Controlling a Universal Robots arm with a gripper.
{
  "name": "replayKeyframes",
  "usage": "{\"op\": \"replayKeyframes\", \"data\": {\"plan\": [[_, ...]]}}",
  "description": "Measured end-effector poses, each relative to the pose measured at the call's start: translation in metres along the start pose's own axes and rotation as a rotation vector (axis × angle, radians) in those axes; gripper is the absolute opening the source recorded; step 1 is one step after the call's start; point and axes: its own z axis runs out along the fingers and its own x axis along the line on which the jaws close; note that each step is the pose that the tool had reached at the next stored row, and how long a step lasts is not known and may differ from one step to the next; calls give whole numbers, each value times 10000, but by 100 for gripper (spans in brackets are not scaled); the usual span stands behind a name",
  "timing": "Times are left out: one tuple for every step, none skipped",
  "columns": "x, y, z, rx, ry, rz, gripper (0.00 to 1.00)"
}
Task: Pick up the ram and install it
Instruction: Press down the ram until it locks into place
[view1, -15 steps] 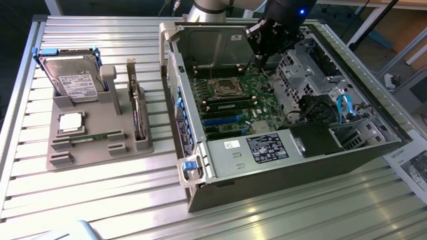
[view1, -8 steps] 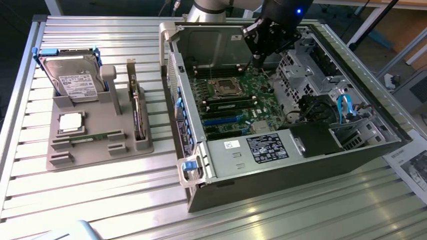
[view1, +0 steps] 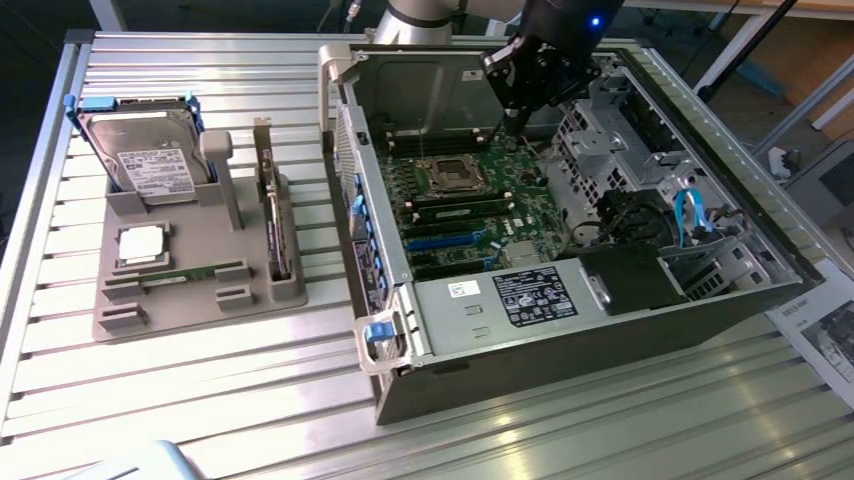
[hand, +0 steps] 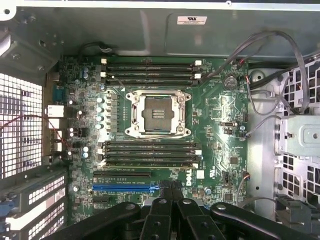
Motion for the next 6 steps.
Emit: {"op": "replayKeyframes", "data": {"plan": [[1,4,1,-1,1,-2,10],[1,6,2,-2,3,-4,10],[1,6,2,-1,6,-2,10],[1,6,2,-1,6,-2,10],[1,6,2,0,6,-2,10],[1,6,2,-1,6,-3,10]]}}
